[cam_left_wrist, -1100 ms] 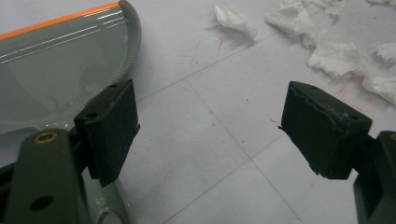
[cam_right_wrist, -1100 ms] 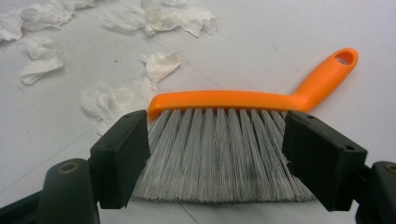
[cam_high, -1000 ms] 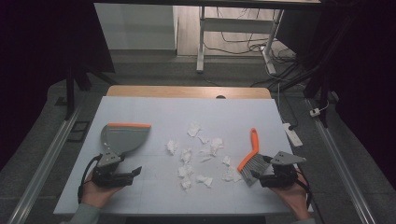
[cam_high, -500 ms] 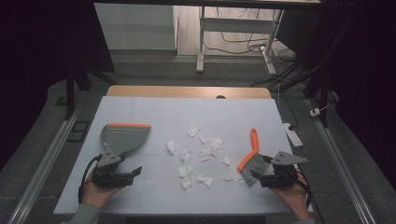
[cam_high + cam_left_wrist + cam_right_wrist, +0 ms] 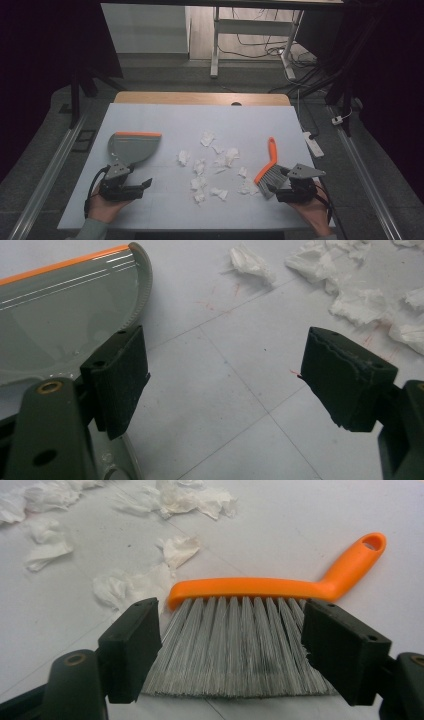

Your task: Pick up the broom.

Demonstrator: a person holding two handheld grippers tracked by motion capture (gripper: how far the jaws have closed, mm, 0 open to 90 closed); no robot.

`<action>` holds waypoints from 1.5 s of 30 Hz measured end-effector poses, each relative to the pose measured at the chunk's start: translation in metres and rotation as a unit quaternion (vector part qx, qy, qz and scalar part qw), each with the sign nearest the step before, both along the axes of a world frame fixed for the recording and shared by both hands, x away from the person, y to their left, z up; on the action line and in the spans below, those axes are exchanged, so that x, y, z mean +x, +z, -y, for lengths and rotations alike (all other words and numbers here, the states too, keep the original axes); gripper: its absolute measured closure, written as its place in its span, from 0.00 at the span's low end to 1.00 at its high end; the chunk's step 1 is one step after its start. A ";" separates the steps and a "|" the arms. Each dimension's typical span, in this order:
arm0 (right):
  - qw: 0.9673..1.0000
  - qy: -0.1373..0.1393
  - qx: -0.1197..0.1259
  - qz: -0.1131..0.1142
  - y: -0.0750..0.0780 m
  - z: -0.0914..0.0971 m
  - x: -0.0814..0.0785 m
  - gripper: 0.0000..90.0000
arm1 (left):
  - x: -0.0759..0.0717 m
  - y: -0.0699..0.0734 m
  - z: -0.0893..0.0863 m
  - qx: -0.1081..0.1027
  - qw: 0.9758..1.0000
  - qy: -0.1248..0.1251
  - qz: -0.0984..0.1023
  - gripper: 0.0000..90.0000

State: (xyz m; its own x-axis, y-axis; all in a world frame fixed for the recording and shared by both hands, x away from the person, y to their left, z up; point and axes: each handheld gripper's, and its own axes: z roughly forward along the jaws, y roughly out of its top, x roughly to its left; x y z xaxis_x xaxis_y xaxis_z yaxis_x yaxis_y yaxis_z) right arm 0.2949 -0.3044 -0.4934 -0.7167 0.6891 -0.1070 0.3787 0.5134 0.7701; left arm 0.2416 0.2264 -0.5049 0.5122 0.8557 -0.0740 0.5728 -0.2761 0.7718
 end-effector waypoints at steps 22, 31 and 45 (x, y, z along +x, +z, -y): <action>0.994 -0.067 -0.034 -0.077 0.046 -0.017 0.027 0.32 | -0.003 -0.001 0.003 -0.005 1.000 -0.003 0.000 0.22; 0.987 -0.098 -0.054 -0.120 0.049 -0.024 0.046 0.33 | -0.004 0.000 0.007 0.003 1.000 -0.006 0.003 0.23; 0.971 -0.147 -0.055 -0.179 0.054 -0.029 0.078 0.34 | -0.005 0.000 0.008 0.003 1.000 -0.010 0.007 0.23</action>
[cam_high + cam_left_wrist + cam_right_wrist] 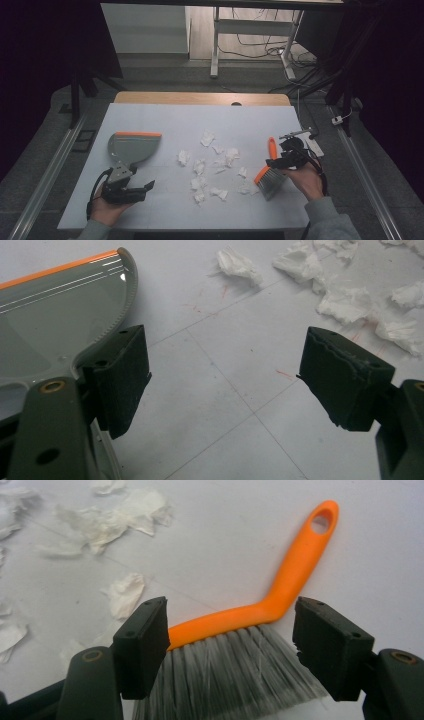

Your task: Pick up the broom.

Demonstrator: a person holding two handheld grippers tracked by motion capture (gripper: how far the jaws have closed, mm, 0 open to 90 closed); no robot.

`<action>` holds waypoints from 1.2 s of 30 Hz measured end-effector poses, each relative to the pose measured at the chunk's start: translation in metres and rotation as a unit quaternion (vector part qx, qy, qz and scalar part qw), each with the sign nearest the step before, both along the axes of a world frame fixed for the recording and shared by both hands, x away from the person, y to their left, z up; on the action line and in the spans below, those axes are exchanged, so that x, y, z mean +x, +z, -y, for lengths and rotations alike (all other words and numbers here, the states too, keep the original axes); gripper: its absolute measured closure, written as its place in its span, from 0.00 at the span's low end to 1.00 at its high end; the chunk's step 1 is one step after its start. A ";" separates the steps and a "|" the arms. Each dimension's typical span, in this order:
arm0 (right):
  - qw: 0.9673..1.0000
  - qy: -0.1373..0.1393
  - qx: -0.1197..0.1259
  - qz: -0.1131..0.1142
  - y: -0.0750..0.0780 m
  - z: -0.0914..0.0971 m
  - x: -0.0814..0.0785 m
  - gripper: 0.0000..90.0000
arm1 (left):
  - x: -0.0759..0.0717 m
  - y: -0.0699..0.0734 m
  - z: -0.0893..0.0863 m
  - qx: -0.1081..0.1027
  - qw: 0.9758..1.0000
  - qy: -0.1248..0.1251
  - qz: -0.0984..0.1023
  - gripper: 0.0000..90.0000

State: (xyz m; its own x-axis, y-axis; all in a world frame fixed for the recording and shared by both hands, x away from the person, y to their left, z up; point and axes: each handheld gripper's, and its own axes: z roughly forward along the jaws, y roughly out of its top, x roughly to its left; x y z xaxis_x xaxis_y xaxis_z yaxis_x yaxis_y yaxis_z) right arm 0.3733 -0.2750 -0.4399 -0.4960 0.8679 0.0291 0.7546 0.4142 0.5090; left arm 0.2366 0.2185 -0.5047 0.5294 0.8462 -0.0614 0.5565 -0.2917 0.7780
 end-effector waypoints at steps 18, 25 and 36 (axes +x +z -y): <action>0.994 -0.082 -0.026 -0.072 -0.016 0.006 0.034 0.36 | 0.000 0.000 0.000 0.007 1.000 -0.002 0.001 0.23; 0.990 -0.103 -0.040 -0.082 -0.026 -0.003 0.046 0.37 | 0.000 -0.001 0.001 0.008 1.000 -0.002 0.001 0.23; 0.979 -0.160 -0.059 -0.114 -0.045 -0.007 0.064 0.46 | 0.000 -0.001 0.002 0.011 1.000 -0.005 0.000 0.24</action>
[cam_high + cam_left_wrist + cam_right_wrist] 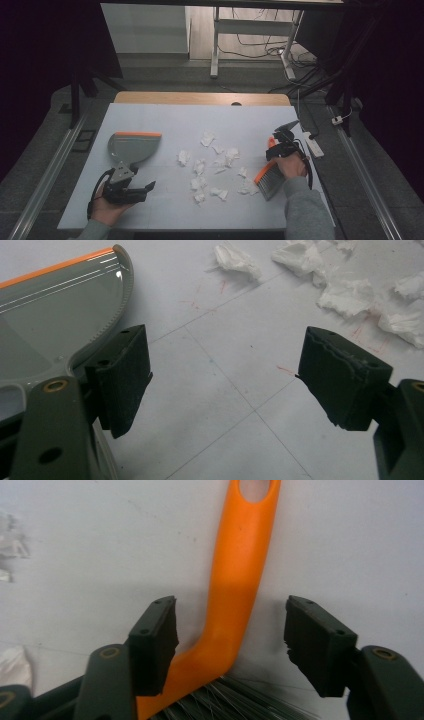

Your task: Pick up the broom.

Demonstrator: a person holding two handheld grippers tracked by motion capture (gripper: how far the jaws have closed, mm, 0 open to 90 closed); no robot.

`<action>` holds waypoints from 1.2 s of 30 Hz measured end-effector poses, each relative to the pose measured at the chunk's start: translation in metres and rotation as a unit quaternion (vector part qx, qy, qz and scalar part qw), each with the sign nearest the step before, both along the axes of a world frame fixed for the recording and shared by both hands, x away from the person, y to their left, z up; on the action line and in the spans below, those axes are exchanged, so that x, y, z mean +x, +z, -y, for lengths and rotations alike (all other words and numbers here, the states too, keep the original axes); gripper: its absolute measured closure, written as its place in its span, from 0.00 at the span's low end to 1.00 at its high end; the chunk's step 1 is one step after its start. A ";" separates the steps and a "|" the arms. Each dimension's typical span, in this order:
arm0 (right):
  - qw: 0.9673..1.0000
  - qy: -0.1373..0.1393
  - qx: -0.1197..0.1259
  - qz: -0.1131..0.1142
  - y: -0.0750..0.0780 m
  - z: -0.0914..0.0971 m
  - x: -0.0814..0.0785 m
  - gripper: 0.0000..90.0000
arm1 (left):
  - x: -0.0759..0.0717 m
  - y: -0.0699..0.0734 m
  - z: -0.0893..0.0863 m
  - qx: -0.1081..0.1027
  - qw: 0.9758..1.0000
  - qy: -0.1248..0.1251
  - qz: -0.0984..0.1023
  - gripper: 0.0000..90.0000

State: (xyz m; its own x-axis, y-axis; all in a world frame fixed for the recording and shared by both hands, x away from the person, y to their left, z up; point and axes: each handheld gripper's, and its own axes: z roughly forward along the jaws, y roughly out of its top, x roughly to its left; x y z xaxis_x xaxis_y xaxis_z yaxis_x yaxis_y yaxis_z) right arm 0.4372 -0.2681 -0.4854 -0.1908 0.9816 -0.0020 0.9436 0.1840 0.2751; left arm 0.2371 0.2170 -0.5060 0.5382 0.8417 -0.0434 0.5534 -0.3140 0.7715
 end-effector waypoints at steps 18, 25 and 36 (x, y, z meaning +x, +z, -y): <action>0.999 -0.014 -0.031 0.010 -0.004 -0.015 -0.006 0.79 | 0.000 -0.001 0.001 0.002 1.000 -0.002 -0.002 0.24; 1.000 0.003 0.014 -0.001 -0.001 -0.006 -0.007 0.79 | 0.000 -0.001 0.001 0.001 1.000 0.001 -0.003 0.24; 0.994 0.033 0.102 0.023 0.020 0.021 -0.016 0.79 | 0.001 -0.001 0.001 0.003 1.000 0.001 -0.003 0.24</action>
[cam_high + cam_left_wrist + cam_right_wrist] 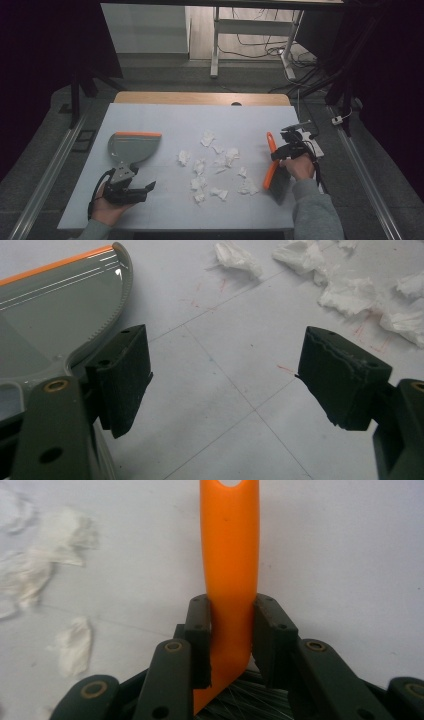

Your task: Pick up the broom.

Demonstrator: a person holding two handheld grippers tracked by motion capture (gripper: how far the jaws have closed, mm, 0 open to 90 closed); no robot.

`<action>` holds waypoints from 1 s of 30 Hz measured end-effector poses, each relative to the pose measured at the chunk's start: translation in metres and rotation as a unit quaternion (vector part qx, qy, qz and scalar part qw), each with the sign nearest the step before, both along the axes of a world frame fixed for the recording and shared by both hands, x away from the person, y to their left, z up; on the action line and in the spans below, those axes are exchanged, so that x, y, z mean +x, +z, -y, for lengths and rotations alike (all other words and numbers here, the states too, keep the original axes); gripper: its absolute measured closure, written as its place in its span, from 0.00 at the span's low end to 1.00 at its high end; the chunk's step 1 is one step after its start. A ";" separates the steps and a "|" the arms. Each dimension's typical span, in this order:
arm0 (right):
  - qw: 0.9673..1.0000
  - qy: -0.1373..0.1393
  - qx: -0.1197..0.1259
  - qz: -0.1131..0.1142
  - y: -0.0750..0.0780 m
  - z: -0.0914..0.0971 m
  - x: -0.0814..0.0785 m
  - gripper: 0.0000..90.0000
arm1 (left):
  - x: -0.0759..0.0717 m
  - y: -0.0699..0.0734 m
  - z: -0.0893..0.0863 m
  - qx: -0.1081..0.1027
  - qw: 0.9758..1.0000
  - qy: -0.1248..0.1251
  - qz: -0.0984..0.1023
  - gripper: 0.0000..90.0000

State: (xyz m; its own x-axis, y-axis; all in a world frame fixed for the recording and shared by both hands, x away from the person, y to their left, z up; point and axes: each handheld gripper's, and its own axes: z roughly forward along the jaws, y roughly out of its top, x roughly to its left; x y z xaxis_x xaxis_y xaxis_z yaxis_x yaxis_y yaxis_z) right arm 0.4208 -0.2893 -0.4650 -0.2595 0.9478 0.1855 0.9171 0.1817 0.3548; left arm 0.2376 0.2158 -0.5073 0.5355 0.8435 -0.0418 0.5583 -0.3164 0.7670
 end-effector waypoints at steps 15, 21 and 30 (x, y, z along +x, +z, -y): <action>0.989 0.044 0.110 0.093 0.025 0.023 -0.024 0.79 | 0.001 0.000 0.001 -0.001 1.000 0.003 0.002 0.24; 0.977 0.053 0.157 0.136 0.038 0.030 -0.035 0.79 | 0.002 0.001 0.002 0.000 1.000 0.003 0.003 0.24; 0.966 0.058 0.183 0.170 0.048 0.026 -0.037 0.79 | 0.004 0.003 0.009 -0.001 1.000 -0.001 0.007 0.24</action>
State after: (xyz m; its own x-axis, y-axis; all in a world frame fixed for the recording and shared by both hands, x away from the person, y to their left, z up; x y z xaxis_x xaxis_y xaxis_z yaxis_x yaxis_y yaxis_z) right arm 0.3839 -0.3150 -0.4165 -0.4659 0.7949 0.3886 0.7171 0.0818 0.6922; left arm 0.2412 0.2072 -0.5039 0.5376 0.8425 -0.0357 0.5474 -0.3165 0.7747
